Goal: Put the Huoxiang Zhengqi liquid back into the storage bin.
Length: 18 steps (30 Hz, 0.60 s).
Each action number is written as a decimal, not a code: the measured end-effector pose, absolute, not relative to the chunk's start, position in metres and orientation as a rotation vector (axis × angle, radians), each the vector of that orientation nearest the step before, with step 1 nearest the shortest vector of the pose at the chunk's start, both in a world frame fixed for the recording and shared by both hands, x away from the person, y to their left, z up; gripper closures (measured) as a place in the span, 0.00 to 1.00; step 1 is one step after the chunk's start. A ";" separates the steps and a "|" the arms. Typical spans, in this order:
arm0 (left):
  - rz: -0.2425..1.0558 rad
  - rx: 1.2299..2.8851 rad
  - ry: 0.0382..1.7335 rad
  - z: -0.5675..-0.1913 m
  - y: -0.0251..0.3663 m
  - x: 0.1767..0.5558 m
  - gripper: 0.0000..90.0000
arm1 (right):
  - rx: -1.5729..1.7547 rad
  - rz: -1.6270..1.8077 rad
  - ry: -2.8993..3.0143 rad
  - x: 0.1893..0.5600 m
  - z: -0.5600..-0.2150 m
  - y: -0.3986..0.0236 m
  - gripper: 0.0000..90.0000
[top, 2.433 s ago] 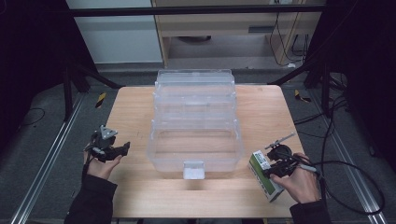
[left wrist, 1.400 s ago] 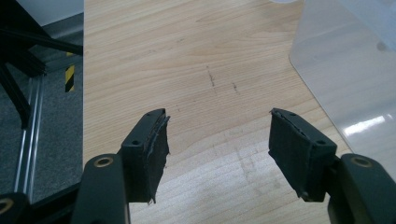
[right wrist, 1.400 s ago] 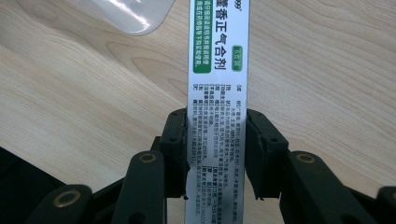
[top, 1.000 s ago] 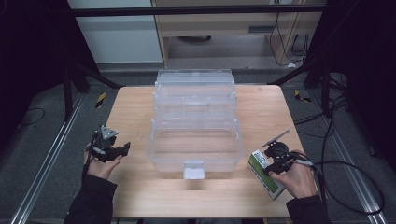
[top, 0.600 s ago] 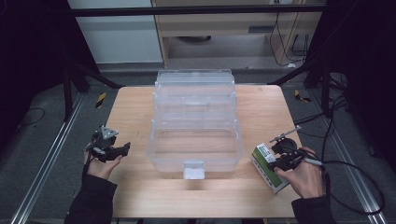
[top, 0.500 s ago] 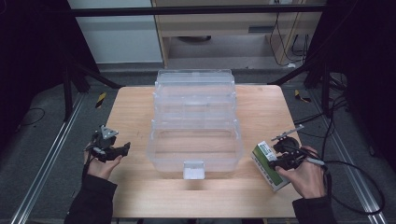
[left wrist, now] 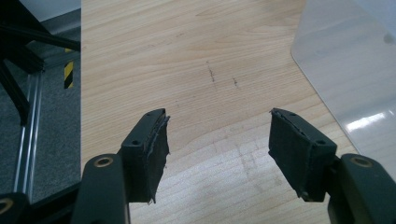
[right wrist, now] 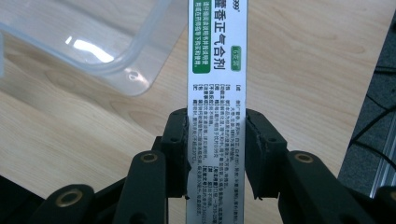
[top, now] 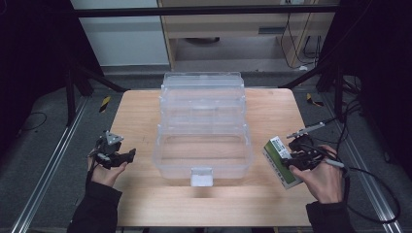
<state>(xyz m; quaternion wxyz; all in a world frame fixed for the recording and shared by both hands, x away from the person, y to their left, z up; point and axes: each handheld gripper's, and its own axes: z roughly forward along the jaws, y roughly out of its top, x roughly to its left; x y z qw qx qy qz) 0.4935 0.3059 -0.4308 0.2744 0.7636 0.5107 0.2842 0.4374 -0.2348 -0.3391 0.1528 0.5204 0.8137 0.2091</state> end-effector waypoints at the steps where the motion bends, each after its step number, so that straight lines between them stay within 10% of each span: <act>1: 0.765 2.053 1.374 -0.431 0.306 0.494 0.41 | 1.482 0.612 2.322 0.438 -0.334 -0.235 0.71; 18: 0.777 2.039 1.382 -0.431 0.308 0.493 0.43 | 1.399 0.681 2.299 0.446 -0.298 -0.224 0.71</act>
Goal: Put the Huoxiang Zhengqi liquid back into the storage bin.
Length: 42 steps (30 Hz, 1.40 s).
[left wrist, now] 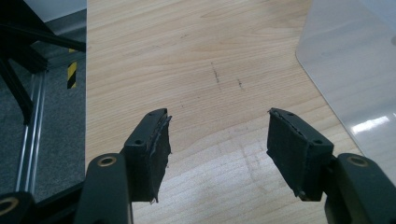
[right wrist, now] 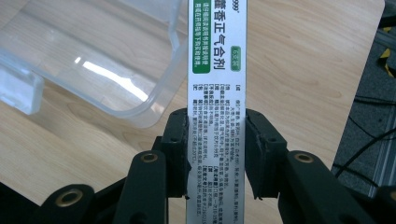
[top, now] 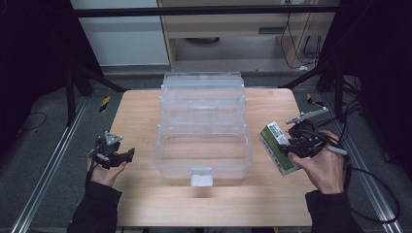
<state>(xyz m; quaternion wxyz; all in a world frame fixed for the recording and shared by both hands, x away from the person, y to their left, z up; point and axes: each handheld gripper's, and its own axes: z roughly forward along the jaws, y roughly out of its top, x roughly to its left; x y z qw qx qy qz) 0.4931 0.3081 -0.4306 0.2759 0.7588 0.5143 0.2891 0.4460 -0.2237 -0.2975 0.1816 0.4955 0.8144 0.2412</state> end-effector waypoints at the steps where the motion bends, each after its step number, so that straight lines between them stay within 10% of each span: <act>1: 0.776 2.039 1.382 -0.431 0.308 0.493 0.42 | 1.394 0.684 2.300 0.447 -0.296 -0.222 0.71; 42: 0.774 2.035 1.388 -0.430 0.311 0.494 0.42 | 0.979 0.817 2.599 0.488 -0.268 -0.156 0.71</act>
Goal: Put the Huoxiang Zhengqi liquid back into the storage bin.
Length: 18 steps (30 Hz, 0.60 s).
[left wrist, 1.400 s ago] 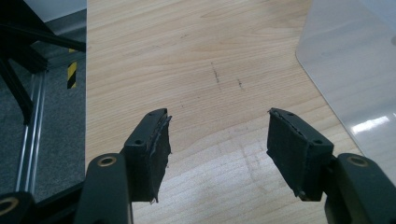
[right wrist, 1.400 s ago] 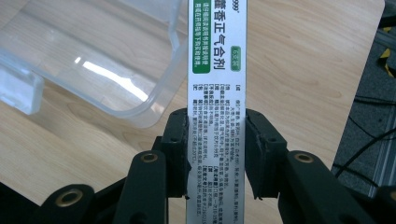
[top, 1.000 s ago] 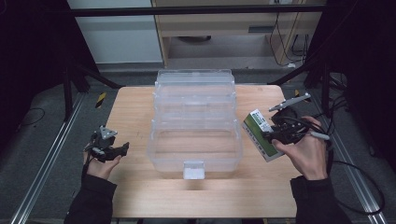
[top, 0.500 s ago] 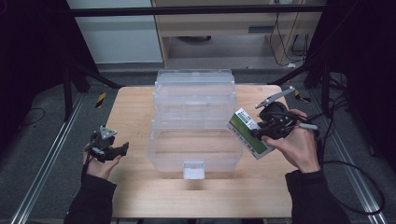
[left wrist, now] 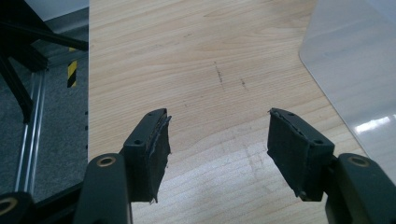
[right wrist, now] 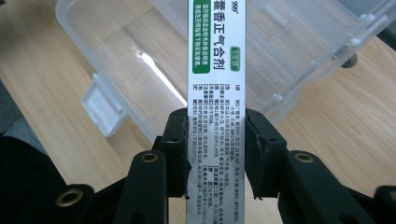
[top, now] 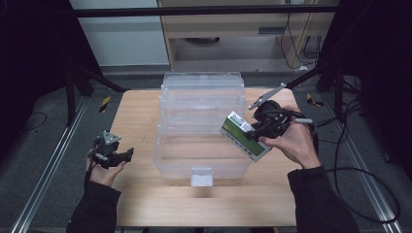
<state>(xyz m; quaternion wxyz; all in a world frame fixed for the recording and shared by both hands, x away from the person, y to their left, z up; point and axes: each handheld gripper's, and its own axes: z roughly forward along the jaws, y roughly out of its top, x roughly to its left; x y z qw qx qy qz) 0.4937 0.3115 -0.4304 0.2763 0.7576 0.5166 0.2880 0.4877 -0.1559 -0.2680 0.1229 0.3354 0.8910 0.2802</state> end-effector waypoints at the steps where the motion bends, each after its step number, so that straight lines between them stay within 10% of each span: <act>1: 0.774 2.034 1.388 -0.430 0.312 0.494 0.42 | 0.979 0.817 2.599 0.488 -0.268 -0.156 0.71; 18: 0.772 2.033 1.387 -0.430 0.312 0.494 0.42 | 0.747 0.758 2.696 0.509 -0.259 -0.127 0.71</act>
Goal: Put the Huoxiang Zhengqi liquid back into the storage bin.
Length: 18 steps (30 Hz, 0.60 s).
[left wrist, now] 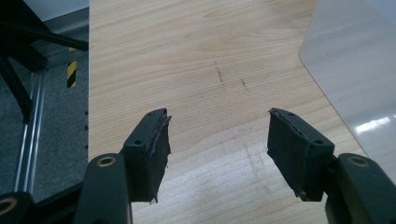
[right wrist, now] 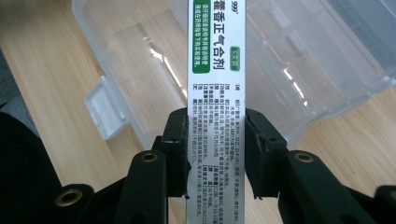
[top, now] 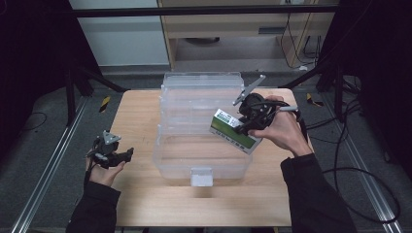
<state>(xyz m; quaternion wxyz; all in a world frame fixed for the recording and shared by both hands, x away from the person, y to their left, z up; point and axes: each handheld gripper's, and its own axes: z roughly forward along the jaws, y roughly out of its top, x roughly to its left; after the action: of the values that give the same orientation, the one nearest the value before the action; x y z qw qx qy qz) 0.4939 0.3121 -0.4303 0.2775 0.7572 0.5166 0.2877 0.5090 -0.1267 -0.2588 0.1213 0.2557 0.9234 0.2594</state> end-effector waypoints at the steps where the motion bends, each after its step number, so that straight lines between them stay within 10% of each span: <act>1: 0.772 2.033 1.386 -0.430 0.312 0.494 0.42 | 0.734 0.750 2.705 0.510 -0.259 -0.125 0.71; 18: 0.768 2.042 1.386 -0.432 0.311 0.495 0.42 | 0.486 0.701 2.865 0.526 -0.283 -0.111 0.71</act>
<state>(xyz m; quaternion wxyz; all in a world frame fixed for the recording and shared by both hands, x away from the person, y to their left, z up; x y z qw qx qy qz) 0.4951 0.3109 -0.4322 0.2750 0.7595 0.5155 0.2859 0.5263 -0.1114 -0.2831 0.0761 0.1620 0.9556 0.2340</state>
